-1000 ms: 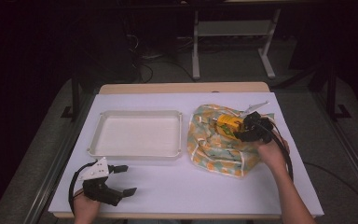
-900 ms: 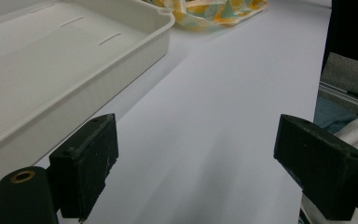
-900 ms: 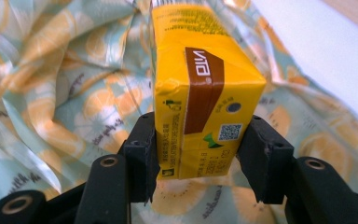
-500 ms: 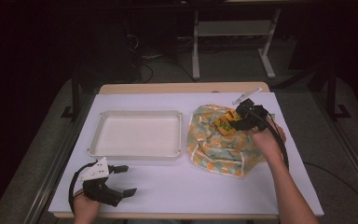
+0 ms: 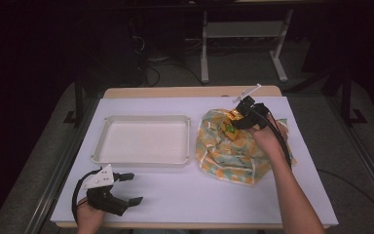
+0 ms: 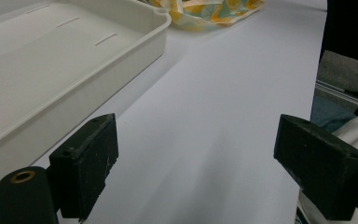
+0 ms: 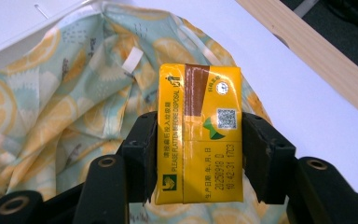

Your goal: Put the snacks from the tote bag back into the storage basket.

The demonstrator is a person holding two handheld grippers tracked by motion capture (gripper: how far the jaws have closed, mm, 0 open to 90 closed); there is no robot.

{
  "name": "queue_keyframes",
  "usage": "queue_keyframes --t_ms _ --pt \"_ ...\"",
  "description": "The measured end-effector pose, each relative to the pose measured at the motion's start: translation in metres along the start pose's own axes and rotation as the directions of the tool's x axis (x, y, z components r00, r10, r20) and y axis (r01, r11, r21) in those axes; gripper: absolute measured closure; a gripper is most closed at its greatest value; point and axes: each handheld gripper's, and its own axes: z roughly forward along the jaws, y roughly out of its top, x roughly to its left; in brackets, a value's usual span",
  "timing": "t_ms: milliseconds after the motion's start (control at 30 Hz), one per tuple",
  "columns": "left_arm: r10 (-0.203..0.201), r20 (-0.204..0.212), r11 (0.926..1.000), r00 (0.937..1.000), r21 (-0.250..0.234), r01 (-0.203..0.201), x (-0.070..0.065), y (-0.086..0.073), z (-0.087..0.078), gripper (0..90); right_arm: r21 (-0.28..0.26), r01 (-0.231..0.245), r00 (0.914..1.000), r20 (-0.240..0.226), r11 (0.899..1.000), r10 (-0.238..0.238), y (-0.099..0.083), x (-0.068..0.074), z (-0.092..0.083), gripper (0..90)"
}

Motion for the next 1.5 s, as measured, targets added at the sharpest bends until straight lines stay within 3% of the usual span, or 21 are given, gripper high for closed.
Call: queue_keyframes --t_ms 300,433,600,1100,1500 --pt "-0.003 0.002 1.0 1.0 0.002 0.003 0.0 0.0 0.0 13.2 0.009 0.002 1.0 0.008 1.0 -0.002 0.007 0.003 0.005 43.7" --pt "0.006 0.004 0.9999 1.0 0.01 -0.006 -0.001 0.001 0.002 13.2 0.02 -0.013 0.9999 0.005 1.0 0.013 0.009 0.002 0.005 35.4" --pt "-0.001 0.004 1.0 1.0 0.008 0.001 -0.001 0.001 0.003 13.2 0.032 -0.016 0.9998 -0.008 0.999 0.017 0.009 0.002 0.008 32.5" --pt "0.003 0.0 1.0 1.0 0.008 -0.003 0.0 0.0 0.001 13.2 0.06 -0.042 0.999 -0.015 0.997 0.043 0.01 0.0 0.021 33.8" --pt "0.002 -0.001 1.0 1.0 0.005 -0.002 0.0 0.0 0.001 13.2 0.066 -0.033 0.9994 -0.007 0.997 0.033 0.012 0.001 0.024 42.9"
